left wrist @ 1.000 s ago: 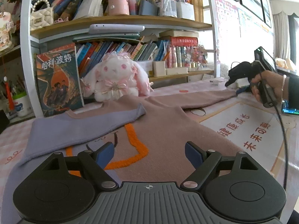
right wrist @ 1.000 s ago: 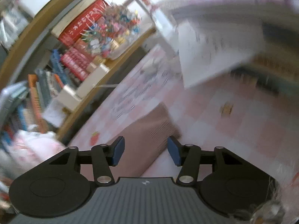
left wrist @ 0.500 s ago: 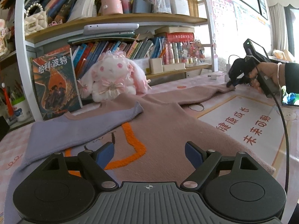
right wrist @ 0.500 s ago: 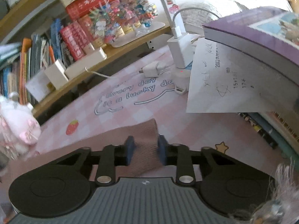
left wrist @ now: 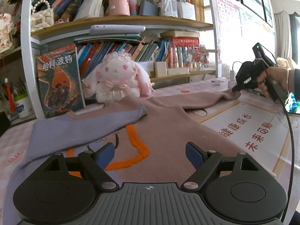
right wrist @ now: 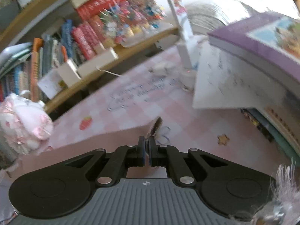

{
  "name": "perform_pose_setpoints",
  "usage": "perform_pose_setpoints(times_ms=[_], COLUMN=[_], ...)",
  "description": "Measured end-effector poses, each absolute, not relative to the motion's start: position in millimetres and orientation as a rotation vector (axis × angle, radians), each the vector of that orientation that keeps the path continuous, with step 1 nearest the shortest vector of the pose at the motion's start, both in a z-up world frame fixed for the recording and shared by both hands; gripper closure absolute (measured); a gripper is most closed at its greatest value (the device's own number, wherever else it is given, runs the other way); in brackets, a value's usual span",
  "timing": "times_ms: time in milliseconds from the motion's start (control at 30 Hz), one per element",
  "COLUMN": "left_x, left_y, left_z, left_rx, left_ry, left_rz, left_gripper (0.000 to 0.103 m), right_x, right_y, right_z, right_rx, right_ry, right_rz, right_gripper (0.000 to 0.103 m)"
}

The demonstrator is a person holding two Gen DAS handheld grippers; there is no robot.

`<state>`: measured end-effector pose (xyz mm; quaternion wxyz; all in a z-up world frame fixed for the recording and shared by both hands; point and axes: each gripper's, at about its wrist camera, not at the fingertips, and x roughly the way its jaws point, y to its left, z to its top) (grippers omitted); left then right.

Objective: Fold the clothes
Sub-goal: 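Grasp the beige sleeve cuff with the right gripper, then lift the beige sleeve with the right gripper and carry it across the body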

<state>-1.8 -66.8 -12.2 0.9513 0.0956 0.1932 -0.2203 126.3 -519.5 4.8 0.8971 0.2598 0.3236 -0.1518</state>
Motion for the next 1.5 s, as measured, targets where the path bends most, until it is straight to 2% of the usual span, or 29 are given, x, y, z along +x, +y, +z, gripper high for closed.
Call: perform_pose_setpoints(times_ms=[67,267,300,333,367,433,567,800,933,1133,1500], left_x=[-2,-1,-1,-1,-1,-2,-3,-4,-5,-6,-5], left_y=[-68,-70,-70,-70,-70,-70,-71,-71,-70,-70,-62], left_z=[-12,-13,-13,-13,-13,-13,-13,-13,-12,-12,-10], left_rx=[0.198,0.210,0.211,0.213,0.213,0.212,0.214,0.216,0.216,0.215,0.169], left_ry=[0.394,0.402,0.404,0.406,0.406,0.405,0.399,0.387,0.379,0.375,0.367], left_rz=[-0.450,-0.454,-0.453,-0.453,-0.452,-0.449,-0.448,-0.444,-0.442,-0.437,-0.427], left_gripper=[0.018,0.018,0.018,0.018,0.018,0.018,0.018,0.018,0.018,0.018,0.018], right_x=[126,127,129,130,130,129,124,112,120,146,169], right_y=[-521,-518,-515,-512,-509,-501,-488,-451,-407,-314,-151], right_z=[1,-5,-5,-4,-3,3,28,111,153,192,193], right_rx=[0.534,0.501,0.474,0.447,0.424,0.382,0.338,0.426,0.444,0.340,0.086], right_ry=[0.686,0.689,0.695,0.701,0.699,0.682,0.607,0.376,0.301,0.327,0.453], right_rz=[-0.336,-0.340,-0.343,-0.346,-0.349,-0.353,-0.346,-0.240,-0.115,0.103,0.371], right_gripper=[0.092,0.088,0.089,0.097,0.099,0.099,0.100,0.100,0.100,0.100,0.100])
